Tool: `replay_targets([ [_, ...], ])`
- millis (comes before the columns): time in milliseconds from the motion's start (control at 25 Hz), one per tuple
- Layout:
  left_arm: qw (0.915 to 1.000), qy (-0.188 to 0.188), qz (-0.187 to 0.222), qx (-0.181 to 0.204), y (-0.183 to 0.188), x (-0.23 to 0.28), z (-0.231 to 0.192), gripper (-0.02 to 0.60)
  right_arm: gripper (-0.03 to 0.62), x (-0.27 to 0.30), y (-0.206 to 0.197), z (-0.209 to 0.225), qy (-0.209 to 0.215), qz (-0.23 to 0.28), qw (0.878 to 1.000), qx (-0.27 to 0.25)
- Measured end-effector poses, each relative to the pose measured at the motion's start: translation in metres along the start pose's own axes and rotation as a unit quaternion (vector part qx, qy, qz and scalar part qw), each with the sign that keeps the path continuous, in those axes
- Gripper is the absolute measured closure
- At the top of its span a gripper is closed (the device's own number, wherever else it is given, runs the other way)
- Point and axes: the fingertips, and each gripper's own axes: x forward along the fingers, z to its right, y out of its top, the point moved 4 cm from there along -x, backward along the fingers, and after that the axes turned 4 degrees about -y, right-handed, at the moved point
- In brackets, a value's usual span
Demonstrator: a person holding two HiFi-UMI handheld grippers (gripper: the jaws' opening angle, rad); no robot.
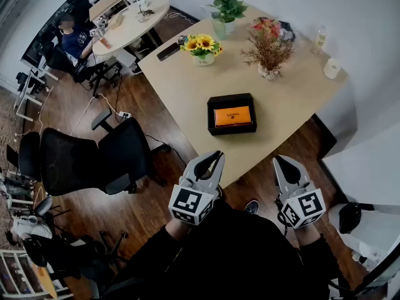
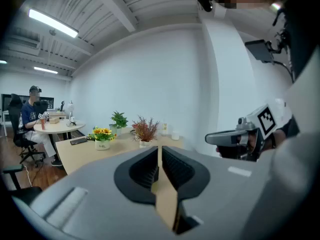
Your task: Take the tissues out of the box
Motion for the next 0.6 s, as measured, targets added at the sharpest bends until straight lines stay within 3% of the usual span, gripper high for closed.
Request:
replay_targets([
  [120, 0.9996, -0.016, -0.021, 0.008, -0.004, 0.01, -0.019, 0.493, 0.589, 0.015, -0.001, 0.005, -0.009, -0.004, 1.0, 0.003],
  [280, 0.9964, -0.064, -0.056, 0.002, -0.012, 0.036, -0.042, 0.306, 0.589, 0.044, 0.001, 0.01, -0.023, -0.014, 1.0, -0.006],
  [360, 0.9933, -0.085, -0.077, 0.012, -0.018, 0.051, -0.054, 0.231, 0.53, 0.057, 0.0, 0.009, -0.034, -0.024, 0.999, -0.014],
  [440, 0.9893, -0.106, -0.097, 0.023, -0.024, 0.065, -0.069, 0.201, 0.421, 0.07, 0.0, 0.005, -0.044, -0.035, 0.998, -0.023],
  [600, 0.9797, -0.141, -0.137, 0.038, -0.035, 0.1, -0.106, 0.195, 0.413, 0.083, 0.002, 0.002, -0.075, -0.046, 0.996, -0.026],
])
